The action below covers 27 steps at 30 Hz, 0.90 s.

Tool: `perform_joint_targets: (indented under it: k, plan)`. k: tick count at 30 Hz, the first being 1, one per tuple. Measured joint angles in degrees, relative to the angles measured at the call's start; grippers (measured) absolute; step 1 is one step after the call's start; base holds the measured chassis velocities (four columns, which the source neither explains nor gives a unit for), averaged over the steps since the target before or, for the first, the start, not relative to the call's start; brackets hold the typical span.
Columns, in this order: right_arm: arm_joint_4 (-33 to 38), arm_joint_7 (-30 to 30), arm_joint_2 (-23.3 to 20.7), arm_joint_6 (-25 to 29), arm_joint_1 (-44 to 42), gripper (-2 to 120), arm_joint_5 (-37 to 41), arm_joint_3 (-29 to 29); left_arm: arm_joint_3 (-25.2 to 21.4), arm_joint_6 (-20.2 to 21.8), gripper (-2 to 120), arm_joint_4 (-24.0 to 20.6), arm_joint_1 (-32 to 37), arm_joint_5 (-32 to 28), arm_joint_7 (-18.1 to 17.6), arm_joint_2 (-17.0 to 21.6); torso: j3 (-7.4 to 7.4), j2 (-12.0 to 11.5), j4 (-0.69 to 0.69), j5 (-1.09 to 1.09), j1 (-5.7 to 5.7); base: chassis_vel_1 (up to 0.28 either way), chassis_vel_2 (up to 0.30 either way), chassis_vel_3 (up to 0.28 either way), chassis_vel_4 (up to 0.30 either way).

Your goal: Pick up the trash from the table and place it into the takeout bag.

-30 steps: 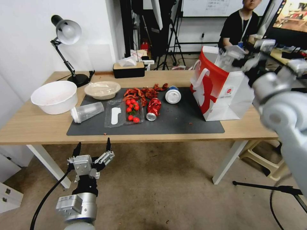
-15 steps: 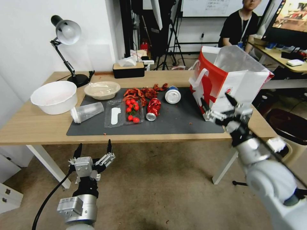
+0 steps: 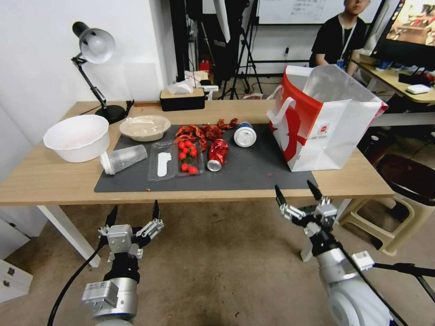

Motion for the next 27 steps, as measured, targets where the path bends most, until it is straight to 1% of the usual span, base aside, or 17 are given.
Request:
perform_joint_targets:
  k: [2,9,12,15,16,20,21,23,24,25,27]
  plan:
    - [-1.7,-0.2,0.7,0.8,-1.8,100,-0.3,-0.2,0.0,0.0,100,0.5,-0.1,0.0,0.1,0.0,0.0,0.0,0.01,0.0,0.0,0.0,0.0,0.0,0.0]
    - [-2.4,-0.1,1.1,1.0,-2.8,100,-1.4,-0.9,0.0,0.2,100,0.8,-0.4,0.3,0.1,0.1,0.0,0.0,0.0,0.0,0.0,0.0,0.0,0.0,0.0]
    - [-2.5,0.1,1.1,0.4,-2.5,100,-1.4,-1.2,0.0,0.3,100,1.1,-0.6,0.3,0.1,0.2,0.0,0.0,0.0,0.0,0.0,0.0,0.0,0.0,0.0]
    - [-2.1,1.2,0.5,-1.8,-0.5,100,-0.8,-2.4,-0.1,0.2,100,1.4,-0.7,0.2,0.1,0.2,0.01,0.0,0.0,0.01,0.0,0.0,0.0,0.0,0.0]
    - [-2.1,1.2,0.5,-1.8,-0.5,100,-0.8,-2.4,-0.1,0.2,100,1.4,-0.7,0.2,0.1,0.2,0.01,0.0,0.0,0.01,0.0,0.0,0.0,0.0,0.0]
    - [-0.3,3.9,-0.6,-6.9,4.1,100,0.7,-4.9,-0.2,0.1,100,1.5,-0.8,0.2,0.1,0.2,0.01,0.0,0.01,0.0,0.0,0.0,0.0,0.0,0.0]
    - [-0.3,3.9,-0.6,-6.9,4.1,100,0.7,-4.9,-0.2,0.1,100,1.5,-0.8,0.2,0.1,0.2,0.01,0.0,0.01,0.0,0.0,0.0,0.0,0.0,0.0]
    - [0.5,5.5,-1.1,-10.3,6.7,100,2.0,-6.7,-0.2,0.1,100,1.6,-0.8,0.2,0.0,0.1,0.01,0.0,0.0,0.01,0.0,0.0,0.0,0.0,0.0]
    - [1.0,6.9,-1.3,-13.2,8.8,100,3.1,-8.1,-0.3,0.0,100,1.6,-0.7,0.2,0.0,0.1,0.01,0.0,0.0,0.0,0.0,0.0,0.0,0.0,0.0]
    - [1.0,6.9,-1.3,-13.2,8.8,100,3.1,-8.1,-0.3,0.0,100,1.6,-0.7,0.2,0.0,0.1,0.01,0.0,0.0,0.0,0.0,0.0,0.0,0.0,0.0]
    - [1.5,9.3,-1.3,-17.4,12.2,100,5.0,-10.3,-0.4,-0.1,100,1.6,-0.7,0.2,0.0,-0.1,0.01,0.0,0.0,0.0,0.01,0.0,0.0,0.0,0.0]
